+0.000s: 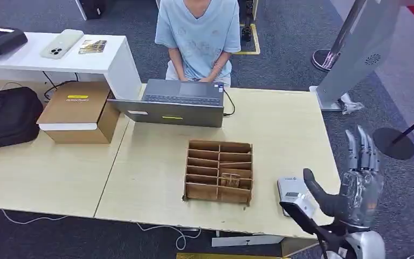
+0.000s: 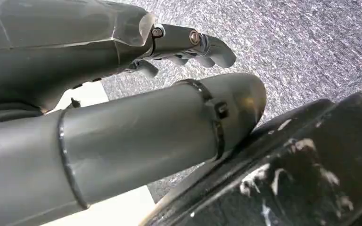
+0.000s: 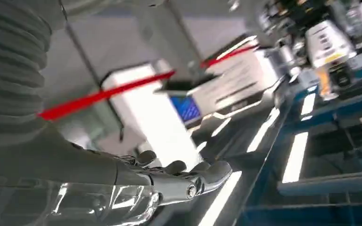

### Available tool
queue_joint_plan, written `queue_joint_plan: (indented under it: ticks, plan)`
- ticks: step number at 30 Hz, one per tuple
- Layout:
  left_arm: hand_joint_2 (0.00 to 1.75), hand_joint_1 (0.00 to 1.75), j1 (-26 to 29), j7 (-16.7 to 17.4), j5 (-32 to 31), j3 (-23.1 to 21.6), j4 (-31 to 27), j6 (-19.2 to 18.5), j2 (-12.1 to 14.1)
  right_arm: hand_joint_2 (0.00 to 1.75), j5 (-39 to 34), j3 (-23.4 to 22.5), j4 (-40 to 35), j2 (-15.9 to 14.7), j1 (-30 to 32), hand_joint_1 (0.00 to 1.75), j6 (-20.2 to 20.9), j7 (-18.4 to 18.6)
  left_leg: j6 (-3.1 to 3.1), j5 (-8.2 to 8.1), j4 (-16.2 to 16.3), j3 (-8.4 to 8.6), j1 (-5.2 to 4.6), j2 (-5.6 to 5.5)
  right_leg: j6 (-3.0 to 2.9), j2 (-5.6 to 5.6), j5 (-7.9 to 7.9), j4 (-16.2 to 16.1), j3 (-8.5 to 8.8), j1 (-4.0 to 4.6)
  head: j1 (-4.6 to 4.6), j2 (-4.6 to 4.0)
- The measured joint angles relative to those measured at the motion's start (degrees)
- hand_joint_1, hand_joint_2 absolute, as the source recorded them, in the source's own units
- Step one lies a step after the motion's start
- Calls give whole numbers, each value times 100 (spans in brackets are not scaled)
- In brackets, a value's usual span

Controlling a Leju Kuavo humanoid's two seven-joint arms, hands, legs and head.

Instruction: Pass the card to the sensor for recognition and then transmit it.

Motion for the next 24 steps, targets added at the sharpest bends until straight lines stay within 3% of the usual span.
queue_joint_plan:
  ticks: [3,5,12,18,21,24]
  plan:
    - [0,0,-7,46,-22,26,0,0,-18,175,768,79,-13,64,44,0,103,509,0,1,0,2,0,0,0,1,0,0,2,0,0,0]
    - [0,0,-7,59,-29,33,0,4,-28,175,1053,175,-26,68,52,0,391,814,0,1,0,2,-1,0,0,1,1,0,2,-1,0,0]
    - [0,0,-7,61,-39,83,0,20,-35,175,1217,501,-37,68,52,0,1096,1267,0,1,0,1,-1,0,0,1,1,0,2,-1,-2,0]
    - [0,0,-7,61,-46,147,0,17,-39,175,710,842,9,68,-30,0,1624,1175,0,1,-1,1,0,0,0,1,0,0,2,0,0,0]
    - [0,0,-7,68,-57,157,0,33,-39,175,41,997,63,66,-75,2,1979,852,0,1,-1,2,0,0,0,1,0,1,2,0,0,0]
    - [0,0,-7,68,-59,160,0,39,-39,175,-597,1155,122,37,-106,21,2249,490,0,1,0,1,0,-1,0,0,0,1,2,0,0,0]
